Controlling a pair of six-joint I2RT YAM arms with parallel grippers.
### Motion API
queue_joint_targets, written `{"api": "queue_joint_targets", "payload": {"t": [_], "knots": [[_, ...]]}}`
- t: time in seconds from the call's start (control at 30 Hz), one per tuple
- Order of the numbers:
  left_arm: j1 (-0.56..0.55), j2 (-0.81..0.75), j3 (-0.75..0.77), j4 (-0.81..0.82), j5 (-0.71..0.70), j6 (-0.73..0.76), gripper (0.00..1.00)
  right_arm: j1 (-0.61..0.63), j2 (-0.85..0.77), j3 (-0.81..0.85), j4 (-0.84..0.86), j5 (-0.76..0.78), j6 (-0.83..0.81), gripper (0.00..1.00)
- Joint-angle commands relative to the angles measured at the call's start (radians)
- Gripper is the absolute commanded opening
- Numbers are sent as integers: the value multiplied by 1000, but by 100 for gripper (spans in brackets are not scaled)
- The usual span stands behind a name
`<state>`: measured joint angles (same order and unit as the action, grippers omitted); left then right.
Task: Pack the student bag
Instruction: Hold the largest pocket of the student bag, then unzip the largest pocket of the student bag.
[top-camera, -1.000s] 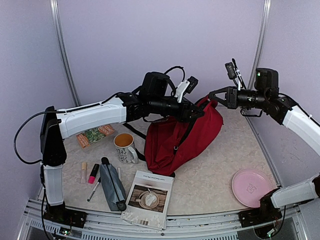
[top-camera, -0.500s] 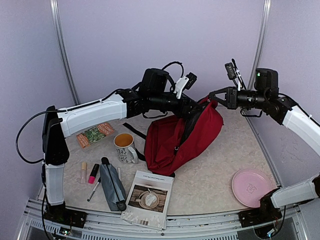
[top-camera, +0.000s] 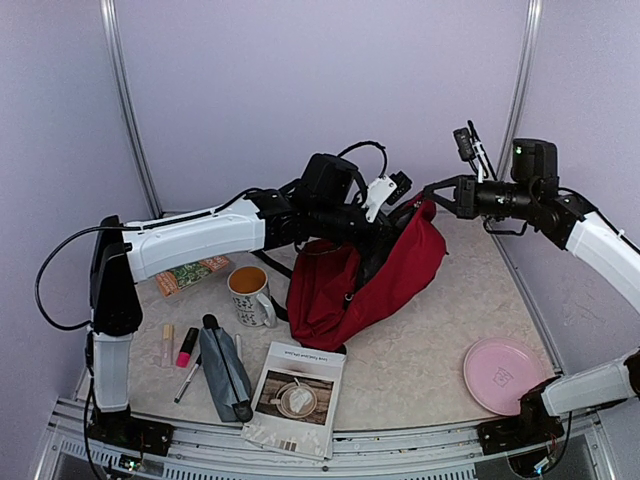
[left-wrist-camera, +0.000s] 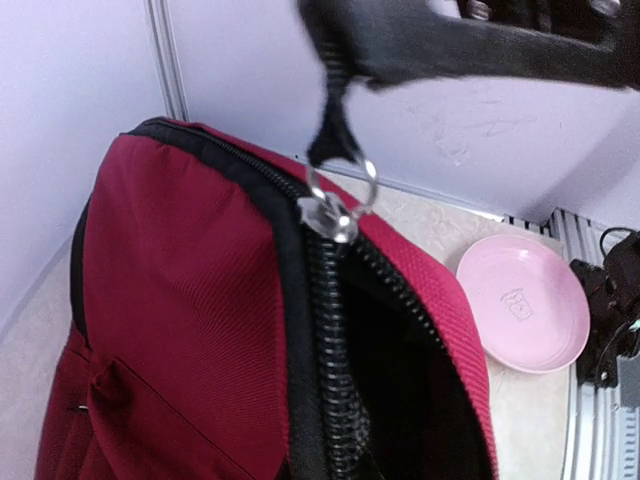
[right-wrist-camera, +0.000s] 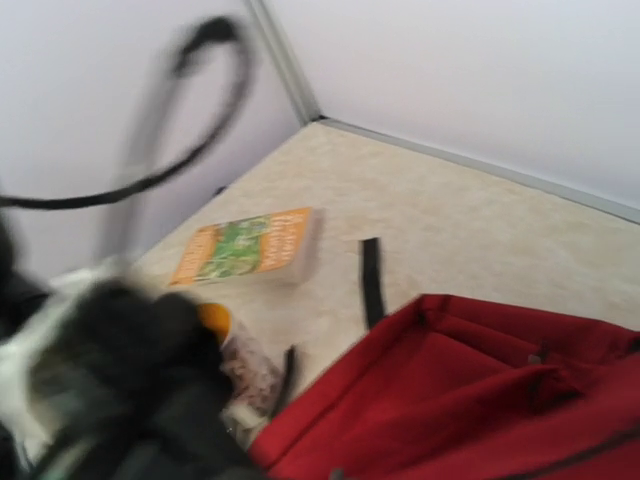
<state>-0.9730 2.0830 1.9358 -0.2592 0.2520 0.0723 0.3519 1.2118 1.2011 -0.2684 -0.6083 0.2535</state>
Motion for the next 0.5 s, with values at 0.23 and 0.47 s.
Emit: {"api": "queue_joint_targets", "payload": {"t": [0.23,0.47], "knots": [[-112,-186,-37,-90,-184,365,0,-298,-33,-73,37,70,24,0],[-115,-275,-97,-22,-200,440,0,-455,-34,-85,45,36,21,0]]}}
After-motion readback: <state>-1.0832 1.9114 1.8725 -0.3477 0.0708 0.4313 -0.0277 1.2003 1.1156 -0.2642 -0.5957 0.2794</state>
